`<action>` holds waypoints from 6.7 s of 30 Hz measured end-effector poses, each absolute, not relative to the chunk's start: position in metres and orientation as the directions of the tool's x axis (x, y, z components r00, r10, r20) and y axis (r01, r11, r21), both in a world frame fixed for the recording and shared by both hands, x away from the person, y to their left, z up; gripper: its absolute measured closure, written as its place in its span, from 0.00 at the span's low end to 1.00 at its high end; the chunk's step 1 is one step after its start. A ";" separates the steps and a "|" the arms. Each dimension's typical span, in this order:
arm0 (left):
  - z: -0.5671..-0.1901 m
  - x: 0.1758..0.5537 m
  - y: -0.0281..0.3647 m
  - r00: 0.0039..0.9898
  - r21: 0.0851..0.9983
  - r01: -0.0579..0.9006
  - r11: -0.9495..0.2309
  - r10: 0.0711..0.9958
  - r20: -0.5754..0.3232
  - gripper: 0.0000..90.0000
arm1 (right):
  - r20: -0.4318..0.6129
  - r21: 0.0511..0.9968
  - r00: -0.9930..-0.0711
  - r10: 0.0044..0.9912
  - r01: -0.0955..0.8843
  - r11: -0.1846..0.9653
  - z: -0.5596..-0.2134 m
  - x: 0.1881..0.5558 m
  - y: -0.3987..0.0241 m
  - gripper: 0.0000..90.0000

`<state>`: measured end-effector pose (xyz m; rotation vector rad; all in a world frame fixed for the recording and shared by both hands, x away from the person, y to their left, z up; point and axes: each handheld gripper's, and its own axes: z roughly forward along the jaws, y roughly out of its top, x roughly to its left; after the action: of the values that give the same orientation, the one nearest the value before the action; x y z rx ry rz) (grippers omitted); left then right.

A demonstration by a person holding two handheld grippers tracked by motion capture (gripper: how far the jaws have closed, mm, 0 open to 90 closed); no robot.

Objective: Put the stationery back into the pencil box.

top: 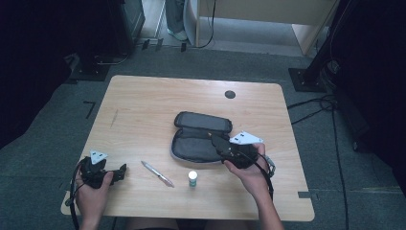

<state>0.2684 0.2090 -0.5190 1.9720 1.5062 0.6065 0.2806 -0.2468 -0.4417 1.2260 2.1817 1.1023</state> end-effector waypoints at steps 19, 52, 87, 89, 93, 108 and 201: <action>-0.519 0.268 0.209 0.260 0.684 0.703 -0.195 0.966 0.009 0.00 | 0.063 0.703 -0.577 0.814 0.605 0.375 -0.473 0.323 -0.223 0.46; -0.519 0.268 0.209 0.260 0.684 0.703 -0.195 0.966 0.009 0.00 | 0.063 0.673 -0.541 0.838 0.643 0.364 -0.479 0.351 -0.186 0.64; -0.519 0.268 0.209 0.259 0.684 0.703 -0.195 0.966 0.009 0.00 | 0.166 0.783 -0.634 0.756 0.551 0.290 -0.450 0.298 -0.217 0.52; -0.519 0.268 0.209 0.259 0.684 0.703 -0.195 0.966 0.009 0.00 | 0.169 0.785 -0.631 0.757 0.551 0.284 -0.448 0.295 -0.218 0.51; -0.519 0.268 0.209 0.259 0.684 0.703 -0.195 0.966 0.009 0.00 | 0.173 0.804 -0.630 0.757 0.534 0.261 -0.445 0.277 -0.221 0.47; -0.519 0.268 0.209 0.260 0.684 0.702 -0.195 0.966 0.009 0.00 | 0.216 0.849 -0.635 0.741 0.498 0.179 -0.436 0.226 -0.221 0.49; -0.519 0.268 0.209 0.259 0.684 0.703 -0.195 0.966 0.009 0.00 | 0.222 0.848 -0.613 0.759 0.505 0.159 -0.468 0.308 -0.152 0.73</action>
<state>0.2685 0.2089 -0.5190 1.9720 1.5065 0.6061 0.3077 -0.1518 -0.4677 1.2239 2.1819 1.4341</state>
